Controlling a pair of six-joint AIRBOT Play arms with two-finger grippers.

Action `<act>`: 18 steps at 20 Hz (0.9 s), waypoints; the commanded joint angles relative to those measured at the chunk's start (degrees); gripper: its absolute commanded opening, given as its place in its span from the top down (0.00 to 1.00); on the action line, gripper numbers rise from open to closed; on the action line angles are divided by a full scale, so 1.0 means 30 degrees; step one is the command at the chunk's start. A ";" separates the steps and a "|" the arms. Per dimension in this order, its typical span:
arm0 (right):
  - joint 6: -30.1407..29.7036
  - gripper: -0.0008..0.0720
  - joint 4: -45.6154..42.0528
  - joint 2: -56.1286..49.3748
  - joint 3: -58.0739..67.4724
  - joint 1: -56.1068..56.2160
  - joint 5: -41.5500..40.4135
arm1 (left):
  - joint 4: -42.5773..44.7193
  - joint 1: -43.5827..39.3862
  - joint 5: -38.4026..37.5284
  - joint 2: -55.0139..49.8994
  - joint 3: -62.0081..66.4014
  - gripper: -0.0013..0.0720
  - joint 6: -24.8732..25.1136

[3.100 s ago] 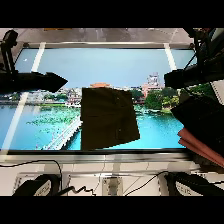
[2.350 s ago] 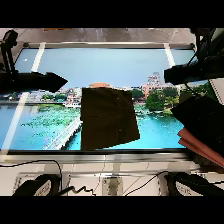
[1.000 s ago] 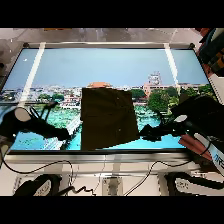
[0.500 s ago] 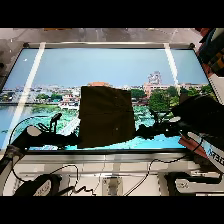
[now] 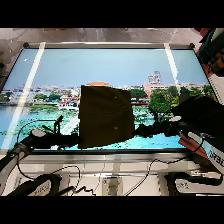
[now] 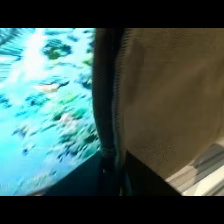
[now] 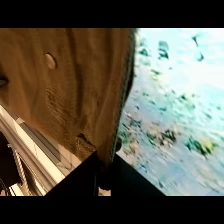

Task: Fold the clothes and pants, and hang the long-sleeved shirts on hangers.

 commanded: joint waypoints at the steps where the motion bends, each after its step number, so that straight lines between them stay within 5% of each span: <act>1: -0.0474 0.93 -0.0168 0.1457 0.1151 0.0007 0.0692 | -0.3840 0.0138 -0.1151 -0.0044 0.1020 0.92 0.2841; 7: 0.0219 0.93 -0.0153 0.7271 0.6302 0.0007 0.2535 | -0.4787 0.0226 -0.2237 0.4991 0.9143 0.92 0.3155; 14: 0.6827 0.93 0.2361 1.5220 0.9741 0.0007 0.1333 | -0.4401 0.0226 0.0707 1.2568 1.4622 0.92 0.3126; 18: 1.0236 0.93 -0.0525 1.6640 0.9653 0.0007 -0.1727 | -0.3708 0.0219 0.1545 1.2976 1.4484 0.92 0.0772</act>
